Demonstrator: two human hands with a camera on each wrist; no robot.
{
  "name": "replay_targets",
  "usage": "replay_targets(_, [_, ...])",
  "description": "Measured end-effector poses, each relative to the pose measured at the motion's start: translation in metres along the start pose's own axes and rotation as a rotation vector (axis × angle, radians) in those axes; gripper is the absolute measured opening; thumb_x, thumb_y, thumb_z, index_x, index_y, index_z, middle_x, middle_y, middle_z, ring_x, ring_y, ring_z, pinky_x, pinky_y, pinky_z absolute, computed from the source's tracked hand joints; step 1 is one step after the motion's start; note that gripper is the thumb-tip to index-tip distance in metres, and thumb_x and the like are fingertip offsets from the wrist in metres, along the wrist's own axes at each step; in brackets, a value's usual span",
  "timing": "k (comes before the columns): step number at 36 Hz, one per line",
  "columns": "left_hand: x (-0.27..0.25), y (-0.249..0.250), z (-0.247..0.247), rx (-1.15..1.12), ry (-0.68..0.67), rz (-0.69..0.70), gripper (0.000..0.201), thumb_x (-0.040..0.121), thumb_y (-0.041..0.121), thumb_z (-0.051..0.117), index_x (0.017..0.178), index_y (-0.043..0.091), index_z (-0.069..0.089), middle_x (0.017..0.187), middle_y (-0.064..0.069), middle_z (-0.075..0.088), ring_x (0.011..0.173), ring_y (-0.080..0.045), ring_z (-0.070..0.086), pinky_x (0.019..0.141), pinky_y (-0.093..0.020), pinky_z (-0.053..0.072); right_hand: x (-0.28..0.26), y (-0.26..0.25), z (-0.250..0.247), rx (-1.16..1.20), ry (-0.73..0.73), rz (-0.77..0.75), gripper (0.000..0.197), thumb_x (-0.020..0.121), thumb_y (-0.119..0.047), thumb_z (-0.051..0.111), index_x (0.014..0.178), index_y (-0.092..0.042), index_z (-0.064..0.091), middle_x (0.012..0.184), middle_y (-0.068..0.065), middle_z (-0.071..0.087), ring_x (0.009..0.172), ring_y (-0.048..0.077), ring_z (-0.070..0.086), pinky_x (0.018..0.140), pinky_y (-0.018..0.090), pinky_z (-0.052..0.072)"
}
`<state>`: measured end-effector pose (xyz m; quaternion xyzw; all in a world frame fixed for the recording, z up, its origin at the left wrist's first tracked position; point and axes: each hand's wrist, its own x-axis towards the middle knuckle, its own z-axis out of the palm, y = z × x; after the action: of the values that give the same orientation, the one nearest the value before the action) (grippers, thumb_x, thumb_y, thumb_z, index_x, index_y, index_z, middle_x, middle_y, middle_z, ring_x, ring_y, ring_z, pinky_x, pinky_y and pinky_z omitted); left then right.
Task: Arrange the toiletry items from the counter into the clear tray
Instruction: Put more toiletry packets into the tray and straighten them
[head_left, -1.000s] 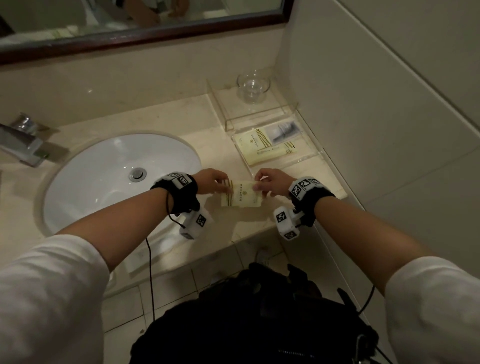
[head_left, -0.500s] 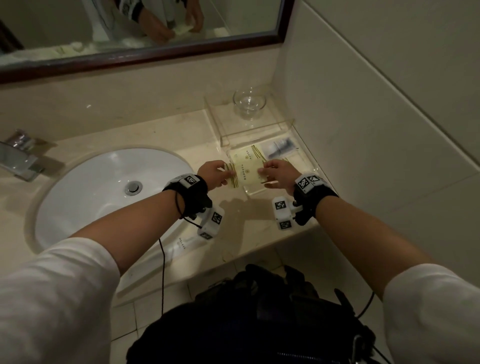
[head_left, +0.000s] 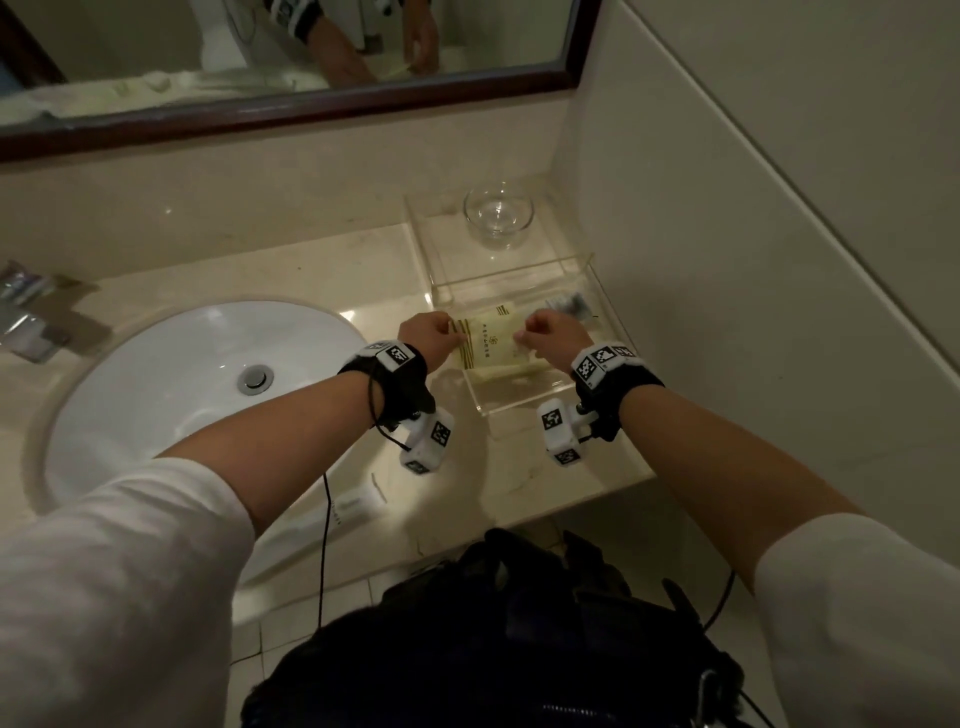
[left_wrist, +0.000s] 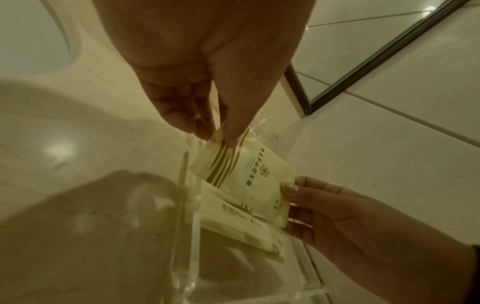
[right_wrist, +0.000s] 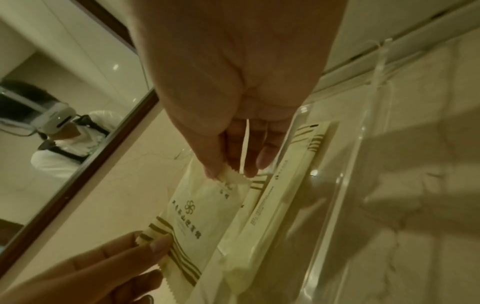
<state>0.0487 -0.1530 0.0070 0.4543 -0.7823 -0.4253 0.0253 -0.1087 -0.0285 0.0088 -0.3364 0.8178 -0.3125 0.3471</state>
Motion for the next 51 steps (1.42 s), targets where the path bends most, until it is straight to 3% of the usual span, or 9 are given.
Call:
replay_targets(5, [0.010,0.005,0.001,0.082,0.042,-0.011,0.027,0.086,0.027,0.064,0.097,0.002,0.067,0.102,-0.014,0.067,0.098,-0.028,0.061,0.085,-0.036,0.048,0.016,-0.003,-0.004,-0.096,-0.072,-0.025,0.015,0.089,-0.024,0.062,0.080,-0.019,0.051,0.100,0.010,0.066,0.089,0.025,0.063,0.082,0.035,0.052])
replay_targets(11, [0.018,0.011,0.001,0.197,0.069,0.037,0.025,0.089,0.021,0.059,0.101,-0.001,0.063,0.107,-0.017,0.065,0.103,-0.030,0.058,0.084,-0.034,0.044,0.036,-0.011,-0.007,-0.194,-0.112,-0.052,0.025,0.091,-0.023,0.057,0.071,-0.024,0.043,0.078,0.001,0.059,0.070,0.017,0.058,0.067,0.030,0.048])
replay_targets(16, [0.020,0.018,0.004,0.412,-0.014,0.086,0.026,0.093,0.015,0.045,0.110,0.000,0.055,0.111,-0.023,0.062,0.103,-0.037,0.059,0.080,-0.035,0.045,0.049,-0.009,-0.005,-0.274,-0.135,-0.056,0.017,0.091,-0.022,0.057,0.080,-0.016,0.045,0.081,0.004,0.054,0.072,0.020,0.053,0.058,0.025,0.044])
replay_targets(26, [0.029,0.021,0.014,0.556,-0.081,0.096,0.027,0.092,0.011,0.042,0.115,0.000,0.051,0.116,-0.023,0.059,0.106,-0.038,0.058,0.082,-0.036,0.046,0.060,0.006,-0.003,-0.278,-0.091,-0.040,0.013,0.089,-0.020,0.060,0.085,-0.013,0.049,0.088,0.008,0.057,0.080,0.021,0.054,0.076,0.035,0.050])
replay_targets(34, [0.037,0.017,0.019,0.533,-0.080,0.092,0.027,0.089,0.009,0.046,0.113,0.000,0.051,0.119,-0.021,0.056,0.109,-0.036,0.055,0.085,-0.036,0.045,0.063,0.009,-0.001,-0.144,-0.053,-0.009,0.021,0.086,-0.017,0.061,0.072,-0.021,0.046,0.088,0.009,0.060,0.080,0.024,0.057,0.076,0.039,0.054])
replay_targets(38, [0.038,0.017,0.018,0.490,-0.070,0.077,0.030,0.087,0.005,0.045,0.117,0.003,0.044,0.113,-0.021,0.057,0.099,-0.036,0.059,0.078,-0.038,0.047,0.064,0.009,-0.001,-0.151,-0.063,0.019,0.016,0.086,-0.019,0.061,0.076,-0.020,0.049,0.089,0.008,0.061,0.080,0.023,0.059,0.078,0.038,0.055])
replay_targets(42, [0.038,0.017,0.018,0.505,-0.065,0.097,0.035,0.084,0.001,0.046,0.118,0.008,0.041,0.113,-0.016,0.054,0.094,-0.035,0.060,0.076,-0.040,0.051,0.066,0.010,0.001,-0.191,-0.051,0.037,0.012,0.085,-0.021,0.063,0.080,-0.019,0.052,0.082,0.001,0.059,0.077,0.019,0.058,0.068,0.029,0.052])
replay_targets(45, [0.037,0.017,0.019,0.541,-0.037,0.156,0.038,0.079,-0.003,0.051,0.115,0.007,0.044,0.116,-0.016,0.046,0.094,-0.036,0.058,0.073,-0.042,0.052,0.064,0.009,0.001,-0.206,-0.005,0.030,0.012,0.082,-0.020,0.065,0.081,-0.018,0.053,0.071,-0.006,0.052,0.068,0.012,0.051,0.053,0.019,0.037])
replay_targets(51, [0.037,0.015,0.022,0.500,-0.010,0.316,0.053,0.072,-0.012,0.046,0.120,0.010,0.045,0.118,-0.014,0.041,0.094,-0.032,0.053,0.069,-0.040,0.053,0.065,0.011,0.003,-0.218,0.026,0.028,0.014,0.078,-0.017,0.067,0.079,-0.018,0.053,0.076,-0.003,0.056,0.070,0.014,0.053,0.058,0.022,0.039])
